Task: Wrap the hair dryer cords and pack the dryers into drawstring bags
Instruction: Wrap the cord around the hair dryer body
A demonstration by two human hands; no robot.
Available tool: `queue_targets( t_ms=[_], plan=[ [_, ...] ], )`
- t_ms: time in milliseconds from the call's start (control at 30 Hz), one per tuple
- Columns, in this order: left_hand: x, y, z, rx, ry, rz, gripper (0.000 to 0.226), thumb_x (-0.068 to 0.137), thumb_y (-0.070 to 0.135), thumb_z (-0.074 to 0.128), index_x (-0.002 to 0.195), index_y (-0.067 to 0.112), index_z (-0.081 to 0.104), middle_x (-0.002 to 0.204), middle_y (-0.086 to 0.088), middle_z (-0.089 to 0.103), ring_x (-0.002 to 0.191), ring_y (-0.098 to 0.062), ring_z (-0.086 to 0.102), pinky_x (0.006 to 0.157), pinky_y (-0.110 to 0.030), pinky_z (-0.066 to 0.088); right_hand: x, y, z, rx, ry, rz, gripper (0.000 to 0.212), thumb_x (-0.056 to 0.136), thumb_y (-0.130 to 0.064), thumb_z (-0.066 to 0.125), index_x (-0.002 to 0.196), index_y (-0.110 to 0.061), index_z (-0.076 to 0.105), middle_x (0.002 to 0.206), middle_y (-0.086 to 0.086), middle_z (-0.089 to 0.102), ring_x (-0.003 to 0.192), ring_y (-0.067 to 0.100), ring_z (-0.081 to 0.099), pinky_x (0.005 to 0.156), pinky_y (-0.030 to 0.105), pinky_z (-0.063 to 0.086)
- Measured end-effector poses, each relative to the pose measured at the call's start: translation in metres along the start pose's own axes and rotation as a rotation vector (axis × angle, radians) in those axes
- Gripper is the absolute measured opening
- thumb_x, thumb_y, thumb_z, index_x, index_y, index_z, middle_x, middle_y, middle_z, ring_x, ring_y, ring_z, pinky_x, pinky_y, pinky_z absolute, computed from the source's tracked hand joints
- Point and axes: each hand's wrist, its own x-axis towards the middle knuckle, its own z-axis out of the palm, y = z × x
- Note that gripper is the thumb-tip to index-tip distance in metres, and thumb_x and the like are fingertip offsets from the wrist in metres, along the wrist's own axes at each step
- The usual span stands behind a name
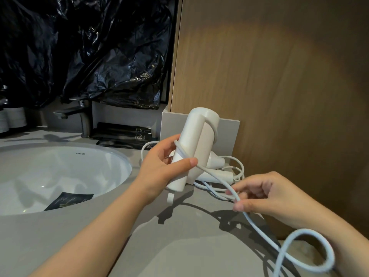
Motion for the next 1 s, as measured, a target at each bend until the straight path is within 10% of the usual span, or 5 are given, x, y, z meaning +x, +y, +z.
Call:
queue_targets(
  t_ms=[267,533,1000],
  plan=[
    [-0.003,0.000,0.005,-0.090,-0.072,-0.014,0.062,0.059,0.032,0.075,0.117,0.014,0.063,0.104,-0.003,0.072,0.093,-0.018,0.069,0.073,-0.027,0.055,0.040,-0.012,0.012,-0.804,0.241,0.134,0.015,0.091,-0.020,0.061,0.086,-0.018,0.075,0.087,0.005,0.070,0.079,0.025,0.063,0.072,0.034,0.052],
    [-0.001,0.008,-0.002,-0.189,-0.006,0.001,0.052,0.058,0.036,0.073,0.105,0.014,0.064,0.091,-0.002,0.071,0.081,-0.015,0.067,0.063,-0.024,0.054,0.042,0.023,0.044,0.026,0.498,-0.112,0.023,0.095,-0.029,0.050,0.108,-0.037,0.068,0.108,-0.022,0.063,0.103,-0.009,0.053,0.077,0.004,0.047],
    [-0.005,0.011,0.001,-0.183,-0.202,-0.192,0.037,0.076,0.033,0.067,0.109,0.018,0.061,0.079,0.004,0.069,0.067,-0.010,0.065,0.057,-0.024,0.053,0.048,0.014,0.035,0.439,0.457,0.052,0.036,0.070,-0.046,0.059,0.103,-0.032,0.068,0.101,-0.002,0.073,0.059,-0.001,0.063,0.080,0.023,0.056]
  ],
)
